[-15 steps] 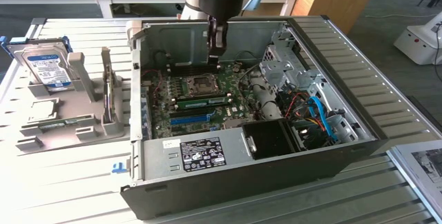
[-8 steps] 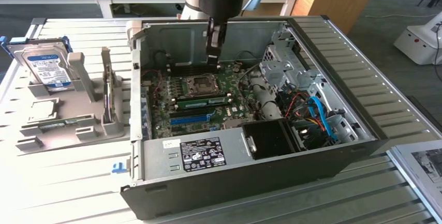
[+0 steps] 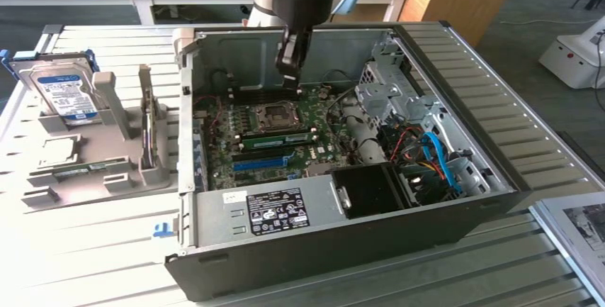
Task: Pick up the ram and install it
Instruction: 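Press down the ram until it locks into place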
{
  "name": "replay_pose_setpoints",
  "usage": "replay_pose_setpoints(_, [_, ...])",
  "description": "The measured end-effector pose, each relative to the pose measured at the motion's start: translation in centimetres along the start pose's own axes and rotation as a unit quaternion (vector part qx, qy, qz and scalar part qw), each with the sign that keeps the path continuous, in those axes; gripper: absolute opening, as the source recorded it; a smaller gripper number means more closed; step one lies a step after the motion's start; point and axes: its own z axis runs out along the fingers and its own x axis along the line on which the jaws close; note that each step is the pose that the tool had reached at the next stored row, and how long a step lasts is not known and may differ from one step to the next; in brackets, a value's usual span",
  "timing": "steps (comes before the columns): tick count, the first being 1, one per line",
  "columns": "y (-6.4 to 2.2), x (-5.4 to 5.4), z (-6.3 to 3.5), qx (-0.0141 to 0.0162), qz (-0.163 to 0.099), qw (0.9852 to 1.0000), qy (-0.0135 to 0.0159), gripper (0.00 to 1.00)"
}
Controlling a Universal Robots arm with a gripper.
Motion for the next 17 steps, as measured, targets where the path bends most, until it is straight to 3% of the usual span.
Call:
replay_pose_setpoints(4, [0.0, 0.0, 0.01, 0.0004, 0.035, 0.9994, -0.0005, 0.1])
replay_pose_setpoints(8, [0.0, 0.0, 0.02, 0.0008, 0.071, 0.9975, -0.0011, 0.1])
replay_pose_setpoints(12, [0.0, 0.0, 0.02, 0.0011, 0.107, 0.9943, -0.0017, 0.1])
replay_pose_setpoints(17, [0.0, 0.0, 0.02, 0.0014, 0.151, 0.9885, -0.0025, 0.1])
